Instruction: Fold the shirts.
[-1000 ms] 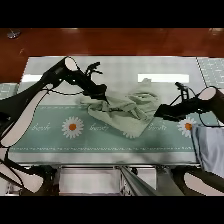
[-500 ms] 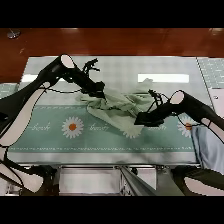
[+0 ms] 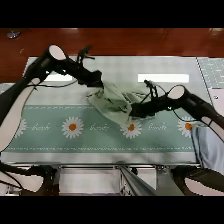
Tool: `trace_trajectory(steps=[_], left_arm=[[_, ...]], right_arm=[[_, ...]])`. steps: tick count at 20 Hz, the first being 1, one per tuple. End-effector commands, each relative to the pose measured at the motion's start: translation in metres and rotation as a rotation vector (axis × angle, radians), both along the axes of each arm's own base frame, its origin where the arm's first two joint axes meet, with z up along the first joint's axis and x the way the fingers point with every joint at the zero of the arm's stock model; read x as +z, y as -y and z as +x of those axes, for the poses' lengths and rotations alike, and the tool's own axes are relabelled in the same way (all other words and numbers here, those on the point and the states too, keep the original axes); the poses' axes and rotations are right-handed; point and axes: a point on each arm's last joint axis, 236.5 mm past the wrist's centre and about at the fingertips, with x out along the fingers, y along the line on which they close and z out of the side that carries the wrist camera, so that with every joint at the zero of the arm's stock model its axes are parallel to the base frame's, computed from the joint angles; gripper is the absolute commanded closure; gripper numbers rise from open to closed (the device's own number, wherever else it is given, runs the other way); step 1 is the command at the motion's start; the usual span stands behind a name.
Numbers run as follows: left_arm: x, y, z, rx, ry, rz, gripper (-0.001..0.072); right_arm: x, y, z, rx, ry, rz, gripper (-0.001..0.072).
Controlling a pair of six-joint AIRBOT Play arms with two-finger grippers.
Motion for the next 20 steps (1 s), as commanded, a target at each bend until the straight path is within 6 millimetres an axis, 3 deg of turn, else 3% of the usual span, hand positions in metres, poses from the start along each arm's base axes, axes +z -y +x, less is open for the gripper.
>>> trace_trajectory(steps=[1,3,5,7,10,12,14,18,20], left_arm=[[0.121,-0.004,0.029,0.086,0.262,-0.203,0.0685],[0.207,-0.021,0.035,0.165,0.454,-0.294,0.0685],[0.292,-0.045,0.022,0.237,0.662,-0.343,0.0685],[0.364,-0.075,-0.006,0.301,0.853,-0.371,0.0685],[0.437,-0.113,-0.073,0.346,1.071,-0.364,0.0685],[0.466,-0.122,-0.122,0.344,1.182,-0.338,0.0685],[0.476,-0.122,-0.169,0.307,1.256,-0.281,0.0685],[0.457,-0.107,-0.248,0.162,1.250,-0.195,0.0685],[0.430,-0.101,-0.265,0.109,1.164,-0.170,0.0685]], right_arm=[[0.127,0.002,0.051,0.000,0.314,0.074,0.0693],[0.230,0.019,0.070,-0.014,0.531,0.078,0.0693],[0.322,0.034,0.061,0.000,0.722,0.055,0.0693],[0.395,0.042,0.026,0.044,0.885,0.032,0.0693],[0.461,0.056,-0.036,0.056,1.050,0.013,0.0692],[0.476,0.064,-0.073,0.063,1.107,0.002,0.0692],[0.475,0.070,-0.103,0.089,1.115,-0.023,0.0692],[0.459,0.077,-0.141,0.130,1.052,-0.056,0.0692],[0.431,0.078,-0.142,0.150,0.939,-0.077,0.0692]])
